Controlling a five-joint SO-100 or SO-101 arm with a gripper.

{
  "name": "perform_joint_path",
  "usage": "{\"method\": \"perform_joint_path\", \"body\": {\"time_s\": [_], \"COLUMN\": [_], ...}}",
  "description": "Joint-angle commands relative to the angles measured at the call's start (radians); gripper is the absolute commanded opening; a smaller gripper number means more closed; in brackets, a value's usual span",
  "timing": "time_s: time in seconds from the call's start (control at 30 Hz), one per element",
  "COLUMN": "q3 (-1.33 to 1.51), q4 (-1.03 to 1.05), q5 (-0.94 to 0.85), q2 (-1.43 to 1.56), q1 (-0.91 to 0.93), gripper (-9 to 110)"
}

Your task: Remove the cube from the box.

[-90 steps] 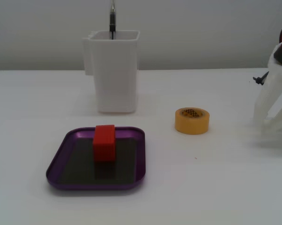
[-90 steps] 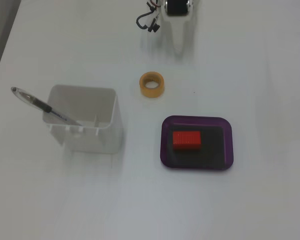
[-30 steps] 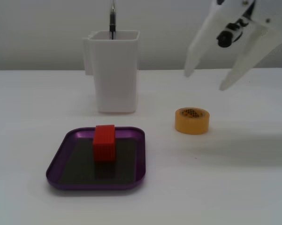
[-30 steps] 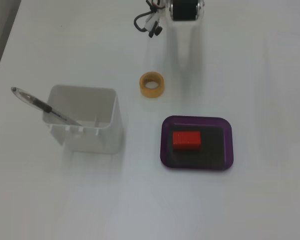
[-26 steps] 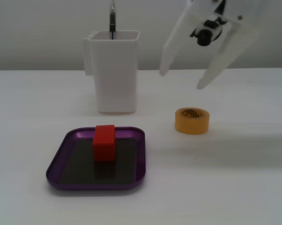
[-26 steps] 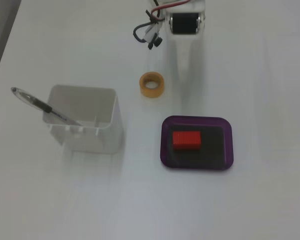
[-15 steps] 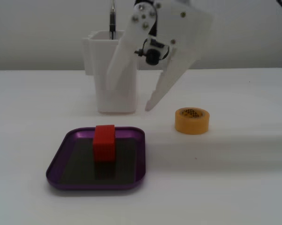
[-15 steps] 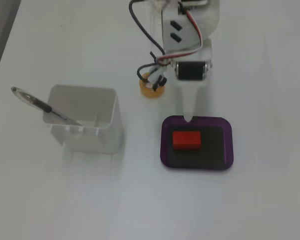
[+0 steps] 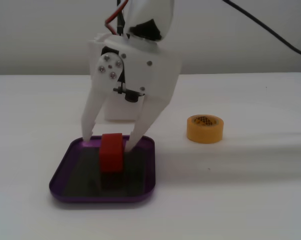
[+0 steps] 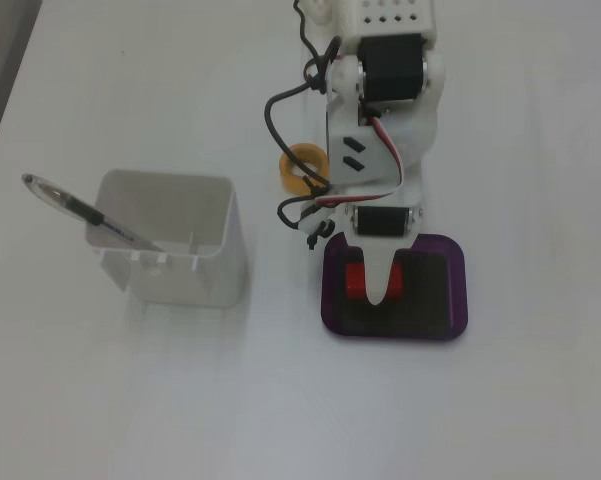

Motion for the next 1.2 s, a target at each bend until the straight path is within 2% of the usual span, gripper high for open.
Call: {"method": "perform_joint_path", "body": {"time_s": [0.0, 0.2, 0.27, 0.37, 0.43, 0.87, 1.03, 1.17], "q3": [-0.071, -0.077, -0.077, -0.078, -0.11, -0.437, -0.428, -0.278], "q4": [0.002, 0.0, 0.0, 0.0, 0.008, 0.439, 0.604, 0.629], "q5": [-0.005, -0.005, -0.005, 0.003, 0.005, -0.002, -0.005, -0.02], "q2": [-0.018, -0.067, -0.061, -0.054, -0.046, 0.19, 0.264, 0.348], "q1": [-0.003, -0.003, -0.003, -0.005, -0.006, -0.008, -0.009, -0.025], "gripper": [18, 17, 12, 0, 0, -1, -1, -1]}}
